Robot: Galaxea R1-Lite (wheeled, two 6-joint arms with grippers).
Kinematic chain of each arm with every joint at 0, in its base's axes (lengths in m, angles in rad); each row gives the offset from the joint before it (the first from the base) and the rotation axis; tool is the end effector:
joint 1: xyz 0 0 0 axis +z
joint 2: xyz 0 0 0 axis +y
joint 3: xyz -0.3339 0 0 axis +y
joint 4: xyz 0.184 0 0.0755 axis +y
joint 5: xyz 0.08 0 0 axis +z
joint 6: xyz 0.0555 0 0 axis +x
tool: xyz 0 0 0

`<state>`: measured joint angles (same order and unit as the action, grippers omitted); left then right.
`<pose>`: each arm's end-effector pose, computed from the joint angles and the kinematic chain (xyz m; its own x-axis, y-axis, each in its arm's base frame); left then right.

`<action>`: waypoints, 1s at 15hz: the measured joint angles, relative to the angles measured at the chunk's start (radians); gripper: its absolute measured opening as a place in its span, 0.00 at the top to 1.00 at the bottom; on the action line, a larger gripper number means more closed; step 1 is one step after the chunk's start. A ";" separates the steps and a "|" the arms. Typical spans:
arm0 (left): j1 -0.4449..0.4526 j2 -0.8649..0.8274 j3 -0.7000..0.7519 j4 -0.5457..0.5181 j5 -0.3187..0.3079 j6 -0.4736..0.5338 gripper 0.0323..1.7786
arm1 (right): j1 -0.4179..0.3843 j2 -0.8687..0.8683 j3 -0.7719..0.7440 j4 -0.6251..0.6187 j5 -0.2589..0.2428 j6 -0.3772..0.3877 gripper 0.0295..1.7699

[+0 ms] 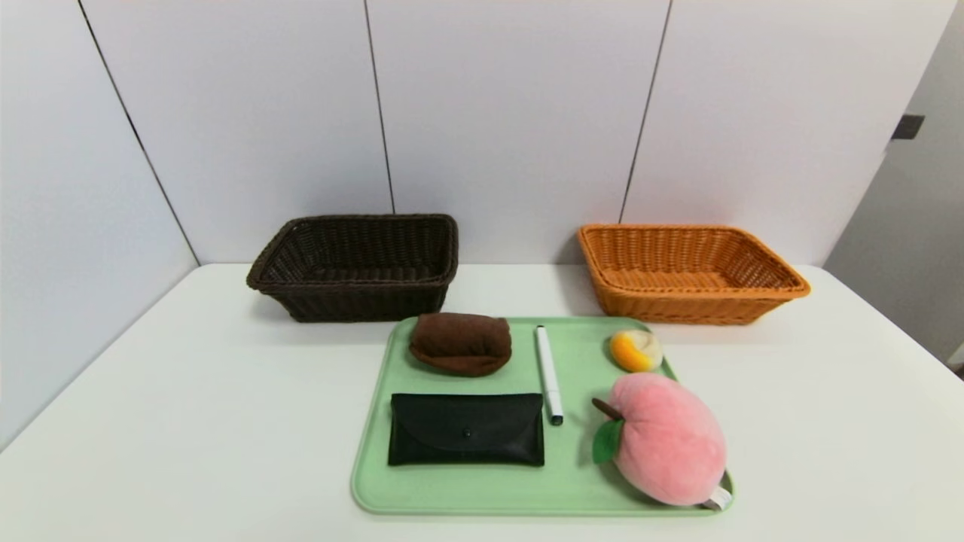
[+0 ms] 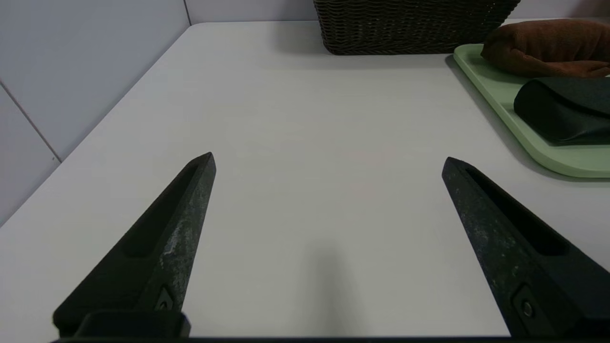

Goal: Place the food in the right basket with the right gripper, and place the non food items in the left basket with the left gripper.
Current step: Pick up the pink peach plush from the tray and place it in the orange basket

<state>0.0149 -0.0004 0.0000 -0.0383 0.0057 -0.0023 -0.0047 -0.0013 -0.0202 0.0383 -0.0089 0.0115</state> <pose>-0.0145 0.0001 0.0807 0.9990 0.0206 0.0387 -0.0205 0.9998 -0.0025 -0.0161 -0.0004 0.0767 0.9998 -0.0136 -0.0168 0.0138 0.9998 0.0113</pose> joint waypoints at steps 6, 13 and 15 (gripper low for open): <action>0.000 0.000 0.000 -0.004 -0.003 0.016 0.05 | 0.000 0.000 0.002 -0.003 0.031 -0.087 0.03; 0.000 0.126 -0.278 0.051 -0.178 -0.003 0.05 | 0.000 0.077 -0.256 0.057 0.209 -0.142 0.03; 0.000 0.247 -0.365 -0.023 -0.189 -0.037 0.05 | 0.000 0.148 -0.329 0.040 0.259 -0.170 0.03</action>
<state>0.0149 0.2462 -0.3647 -0.0615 -0.1828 -0.0398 -0.0047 0.1470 -0.3491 0.0787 0.2500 -0.1587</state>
